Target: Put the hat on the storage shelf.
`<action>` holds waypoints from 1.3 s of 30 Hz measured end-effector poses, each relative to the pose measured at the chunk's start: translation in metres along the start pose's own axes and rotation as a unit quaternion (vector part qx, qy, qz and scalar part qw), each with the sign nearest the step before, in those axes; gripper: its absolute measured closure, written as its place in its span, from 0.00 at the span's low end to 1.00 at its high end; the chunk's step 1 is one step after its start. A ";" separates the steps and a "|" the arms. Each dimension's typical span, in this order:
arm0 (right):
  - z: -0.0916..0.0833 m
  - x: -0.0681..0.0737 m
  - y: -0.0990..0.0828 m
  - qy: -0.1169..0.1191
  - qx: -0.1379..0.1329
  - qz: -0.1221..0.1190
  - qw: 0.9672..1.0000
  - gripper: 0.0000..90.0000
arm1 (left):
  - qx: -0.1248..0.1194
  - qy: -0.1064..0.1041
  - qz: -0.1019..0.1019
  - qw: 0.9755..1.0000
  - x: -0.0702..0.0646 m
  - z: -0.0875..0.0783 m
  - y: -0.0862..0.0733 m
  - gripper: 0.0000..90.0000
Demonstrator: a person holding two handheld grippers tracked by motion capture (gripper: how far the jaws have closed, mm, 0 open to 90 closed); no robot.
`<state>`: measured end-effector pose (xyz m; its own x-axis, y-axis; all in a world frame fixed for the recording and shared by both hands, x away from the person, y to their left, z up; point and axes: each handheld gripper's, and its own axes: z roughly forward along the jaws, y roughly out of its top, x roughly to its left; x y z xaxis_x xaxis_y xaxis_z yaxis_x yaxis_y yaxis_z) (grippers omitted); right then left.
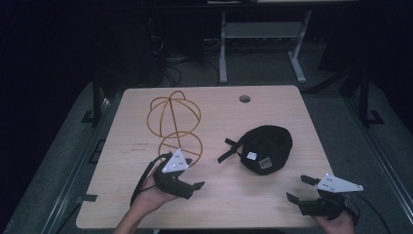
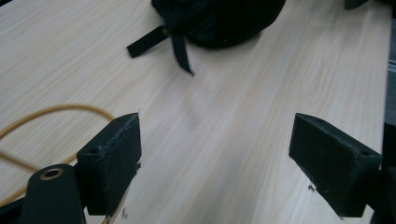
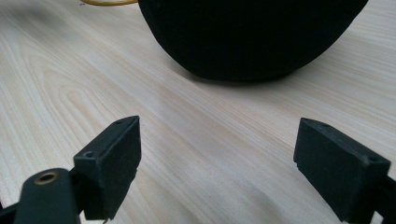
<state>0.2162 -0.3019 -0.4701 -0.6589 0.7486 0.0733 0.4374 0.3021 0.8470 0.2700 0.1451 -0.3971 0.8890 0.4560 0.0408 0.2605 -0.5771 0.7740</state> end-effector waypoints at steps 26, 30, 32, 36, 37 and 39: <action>-0.001 -0.001 0.000 0.006 0.001 -0.003 1.000 0.16 | 0.016 -0.075 0.069 0.995 -0.024 0.061 0.090 0.19; -0.002 -0.002 -0.001 0.005 0.001 -0.003 1.000 0.16 | 0.026 -0.088 0.083 0.992 -0.029 0.075 0.104 0.21; -0.001 -0.003 -0.001 0.005 0.001 -0.001 1.000 0.16 | 0.032 -0.090 0.090 0.991 -0.030 0.080 0.110 0.22; -0.001 -0.003 -0.001 0.006 0.002 -0.001 1.000 0.16 | 0.030 -0.086 0.095 0.991 -0.035 0.088 0.116 0.23; -0.001 -0.003 -0.001 0.006 0.002 -0.001 1.000 0.16 | 0.032 -0.087 0.104 0.990 -0.037 0.093 0.121 0.24; -0.001 -0.003 -0.001 0.006 0.002 -0.001 1.000 0.16 | 0.033 -0.090 0.103 0.990 -0.038 0.095 0.122 0.26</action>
<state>0.2170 -0.3053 -0.4706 -0.6672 0.7406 0.0792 0.4394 0.3055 0.8448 0.3040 -0.0074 -0.3644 0.9768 0.2003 0.0758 0.0862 -0.6916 0.7172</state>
